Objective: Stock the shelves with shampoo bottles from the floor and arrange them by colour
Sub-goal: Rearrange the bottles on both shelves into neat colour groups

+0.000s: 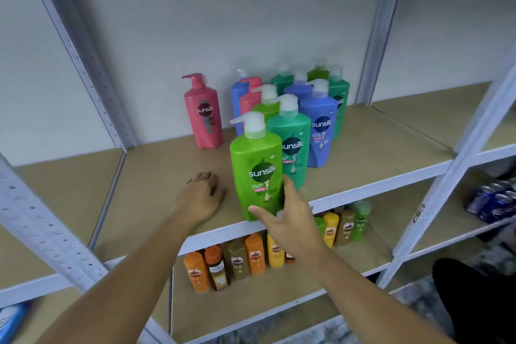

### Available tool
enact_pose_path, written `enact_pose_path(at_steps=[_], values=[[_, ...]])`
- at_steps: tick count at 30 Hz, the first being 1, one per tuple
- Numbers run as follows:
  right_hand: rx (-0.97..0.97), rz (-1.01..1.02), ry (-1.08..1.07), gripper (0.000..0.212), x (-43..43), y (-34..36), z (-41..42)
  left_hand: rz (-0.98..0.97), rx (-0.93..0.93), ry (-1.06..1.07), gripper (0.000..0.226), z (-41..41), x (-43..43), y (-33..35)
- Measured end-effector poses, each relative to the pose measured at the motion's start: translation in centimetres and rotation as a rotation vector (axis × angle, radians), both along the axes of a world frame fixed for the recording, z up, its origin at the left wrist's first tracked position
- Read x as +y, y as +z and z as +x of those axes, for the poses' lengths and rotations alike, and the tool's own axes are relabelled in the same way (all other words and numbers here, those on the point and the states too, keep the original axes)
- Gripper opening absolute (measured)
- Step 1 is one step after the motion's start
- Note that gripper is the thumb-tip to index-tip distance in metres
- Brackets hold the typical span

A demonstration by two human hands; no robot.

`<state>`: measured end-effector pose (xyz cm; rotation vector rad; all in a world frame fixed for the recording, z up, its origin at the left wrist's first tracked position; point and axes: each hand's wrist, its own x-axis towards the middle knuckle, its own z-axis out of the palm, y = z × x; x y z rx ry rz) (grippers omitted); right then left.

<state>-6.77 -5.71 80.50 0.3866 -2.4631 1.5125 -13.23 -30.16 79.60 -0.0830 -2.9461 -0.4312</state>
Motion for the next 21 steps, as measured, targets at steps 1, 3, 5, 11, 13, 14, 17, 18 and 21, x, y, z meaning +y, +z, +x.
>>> enact_pose_path(at_steps=[1, 3, 5, 11, 13, 14, 17, 18, 21], values=[[0.013, 0.005, -0.024, 0.074, 0.7, -0.2, 0.2, 0.006, -0.007, 0.004, 0.055, -0.3, 0.2, 0.0], [0.026, 0.002, -0.08, 0.07, 2.1, -0.4, 0.5, 0.045, -0.001, 0.034, 0.041, -0.8, 0.5, 0.1], [0.012, -0.02, -0.136, 0.063, 3.3, -0.5, 0.7, 0.1, 0.03, 0.082, 0.032, -1.0, 0.7, 0.2], [0.016, -0.016, -0.24, 0.056, 6.9, -0.4, -0.8, 0.103, 0.057, 0.116, 0.026, -1.5, 0.9, 0.4], [0.004, -0.011, -0.252, 0.057, 7.8, -0.2, -1.7, 0.108, 0.064, 0.11, 0.025, -1.4, 0.9, 0.4], [-0.007, -0.008, -0.26, 0.058, 8.1, -0.1, -2.1, 0.107, 0.062, 0.11, 0.025, -1.3, 0.9, 0.4], [-0.039, -0.006, -0.269, 0.06, 9.1, 0.4, -3.6, 0.116, 0.057, 0.108, 0.025, -1.2, 0.8, 0.3], [-0.05, -0.005, -0.265, 0.061, 9.3, 0.6, -4.1, 0.116, 0.056, 0.109, 0.025, -1.2, 0.9, 0.3], [-0.092, -0.002, -0.257, 0.058, 9.9, 1.2, -5.5, 0.1, 0.058, 0.112, 0.025, -1.2, 1.0, 0.1]])
